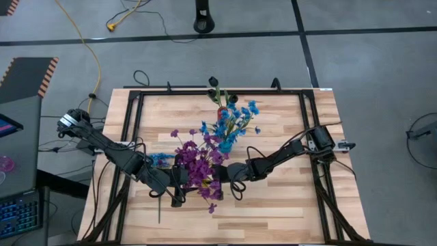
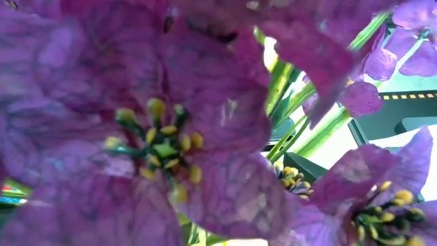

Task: Sort flowers into vase by color
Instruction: Put the violet flower into the yellow crystal vase

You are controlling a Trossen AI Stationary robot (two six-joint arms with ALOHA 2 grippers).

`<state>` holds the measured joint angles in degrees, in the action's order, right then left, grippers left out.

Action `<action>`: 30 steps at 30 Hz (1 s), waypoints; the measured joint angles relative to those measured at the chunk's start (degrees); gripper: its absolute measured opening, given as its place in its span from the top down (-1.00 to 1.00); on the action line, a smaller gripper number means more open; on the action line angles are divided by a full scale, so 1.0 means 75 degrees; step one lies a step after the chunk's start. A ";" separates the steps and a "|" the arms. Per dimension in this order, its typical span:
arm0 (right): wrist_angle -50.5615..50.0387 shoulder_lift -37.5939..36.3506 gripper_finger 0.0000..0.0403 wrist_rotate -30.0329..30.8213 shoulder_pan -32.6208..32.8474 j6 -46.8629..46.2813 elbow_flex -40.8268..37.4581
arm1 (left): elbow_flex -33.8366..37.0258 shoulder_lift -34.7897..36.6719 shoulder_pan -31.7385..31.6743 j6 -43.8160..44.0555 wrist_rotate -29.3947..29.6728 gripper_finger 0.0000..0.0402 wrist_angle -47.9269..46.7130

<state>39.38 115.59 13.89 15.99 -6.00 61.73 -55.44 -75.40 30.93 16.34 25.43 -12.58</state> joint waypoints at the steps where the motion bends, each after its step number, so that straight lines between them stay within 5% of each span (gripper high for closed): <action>1: 0.0000 0.0000 0.30 0.0000 0.0000 -0.0002 0.0000 | 0.0000 0.0001 0.0000 0.0000 0.0000 0.00 0.0000; 14: 0.0012 0.0000 0.06 -0.0052 -0.0003 -0.0397 0.0000 | 0.0000 0.0000 -0.0002 0.0000 -0.0003 0.00 0.0003; 23: -0.0270 -0.0006 -0.34 -0.0064 -0.0005 -0.0423 0.0526 | 0.0000 0.0000 0.0001 0.0000 -0.0006 0.00 0.0003; 30: -0.1130 -0.0006 -0.40 -0.0064 -0.0099 -0.0416 0.0801 | 0.0000 0.0001 0.0001 0.0000 -0.0006 0.00 0.0000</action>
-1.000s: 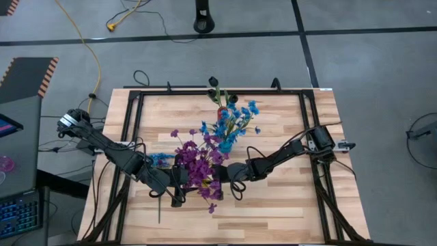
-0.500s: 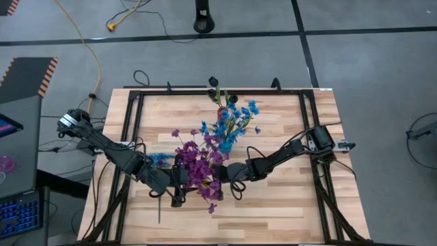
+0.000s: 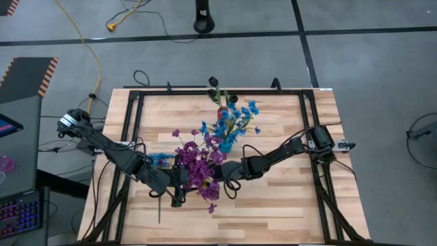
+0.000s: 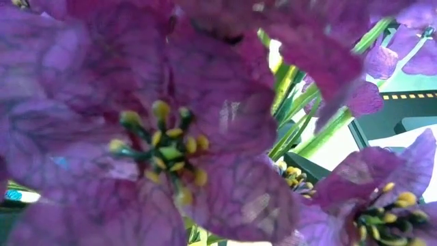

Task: Sort flowers into vase by color
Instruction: Put the violet flower into the yellow crystal vase

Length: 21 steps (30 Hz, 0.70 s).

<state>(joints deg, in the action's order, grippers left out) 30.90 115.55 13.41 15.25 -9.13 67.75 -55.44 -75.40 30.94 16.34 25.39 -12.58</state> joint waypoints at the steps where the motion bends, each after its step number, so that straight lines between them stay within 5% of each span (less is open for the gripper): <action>1: -0.0051 0.0000 -0.40 0.0000 0.0000 0.0000 0.0000 | 0.0000 -0.0002 0.0000 0.0000 0.0000 0.00 0.0000; 11: -0.0186 0.0000 -0.35 0.0003 0.0003 0.0079 0.0000 | 0.0000 0.0000 -0.0002 0.0000 0.0000 0.00 0.0000; 21: -0.0180 0.0000 0.14 0.0003 0.0006 0.0068 0.0000 | 0.0000 -0.0003 -0.0002 0.0000 -0.0035 0.00 0.0000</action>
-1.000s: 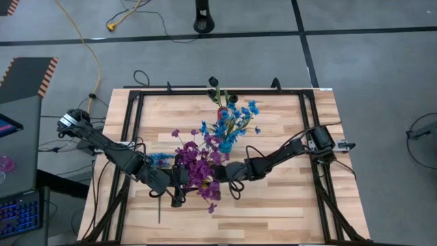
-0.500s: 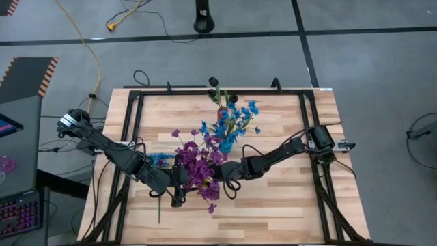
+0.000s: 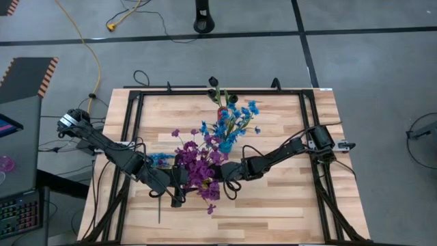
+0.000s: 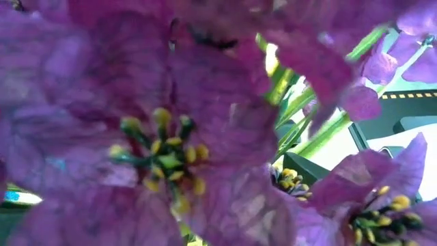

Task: Sort flowers into vase by color
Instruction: Put the violet flower into the yellow crystal vase

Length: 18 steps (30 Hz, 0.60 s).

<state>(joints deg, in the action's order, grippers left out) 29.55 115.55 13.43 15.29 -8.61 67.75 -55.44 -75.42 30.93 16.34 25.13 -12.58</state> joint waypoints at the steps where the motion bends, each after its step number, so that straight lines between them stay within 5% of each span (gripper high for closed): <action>1: 0.0002 0.0000 0.14 0.0000 0.0000 -0.0001 0.0000 | 0.0000 0.0000 -0.0001 0.0036 -0.0052 0.00 0.0000; 10: -0.0082 0.0000 0.04 0.0006 0.0015 -0.0240 0.0000 | 0.0000 0.0105 -0.0001 0.0930 -0.1313 0.00 -0.0390; 18: -0.0092 0.0000 0.14 0.0003 0.0015 -0.0281 -0.0003 | 0.0009 0.0660 0.0006 0.1316 -0.1428 0.00 -0.1159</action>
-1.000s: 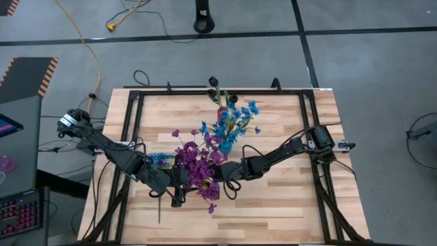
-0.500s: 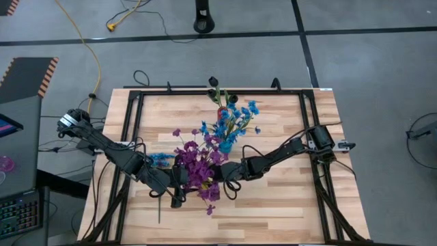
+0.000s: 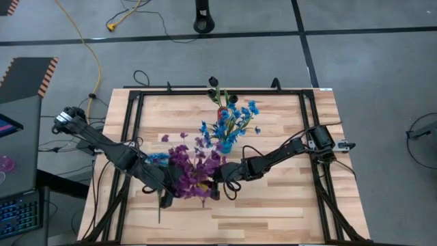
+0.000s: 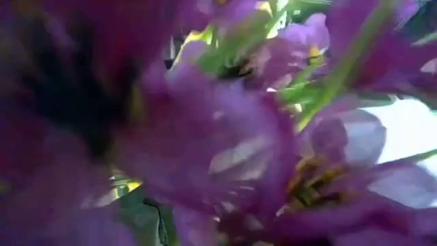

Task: Sort flowers into vase by color
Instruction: Put the violet flower into the yellow crystal vase

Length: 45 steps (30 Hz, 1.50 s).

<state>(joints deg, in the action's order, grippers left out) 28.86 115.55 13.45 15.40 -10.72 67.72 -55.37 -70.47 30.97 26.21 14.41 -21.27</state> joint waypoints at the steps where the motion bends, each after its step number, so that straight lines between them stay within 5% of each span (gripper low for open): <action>1: -0.0001 0.0000 0.14 0.0000 0.0005 0.0000 0.0000 | 0.0000 0.0109 0.0001 0.0068 0.0018 0.00 -0.0061; 12: -0.0320 -0.0041 0.12 0.0061 0.0256 0.0003 0.0000 | 0.0000 0.0471 0.0007 0.0287 0.0037 0.00 -0.0222; 28: -0.0693 -0.0093 0.12 0.0137 0.0346 -0.0174 0.0006 | 0.0000 0.0645 0.0043 0.0841 -0.1573 0.00 -0.0563; 45: -0.2452 -0.0868 0.12 0.0239 0.0485 -0.0410 -0.0009 | -0.0006 0.1809 0.0526 0.2317 -0.0338 0.00 -0.2652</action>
<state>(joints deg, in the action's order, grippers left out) 10.47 109.03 15.25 19.04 -13.79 67.66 -55.42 -56.90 34.92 43.58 11.88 -41.16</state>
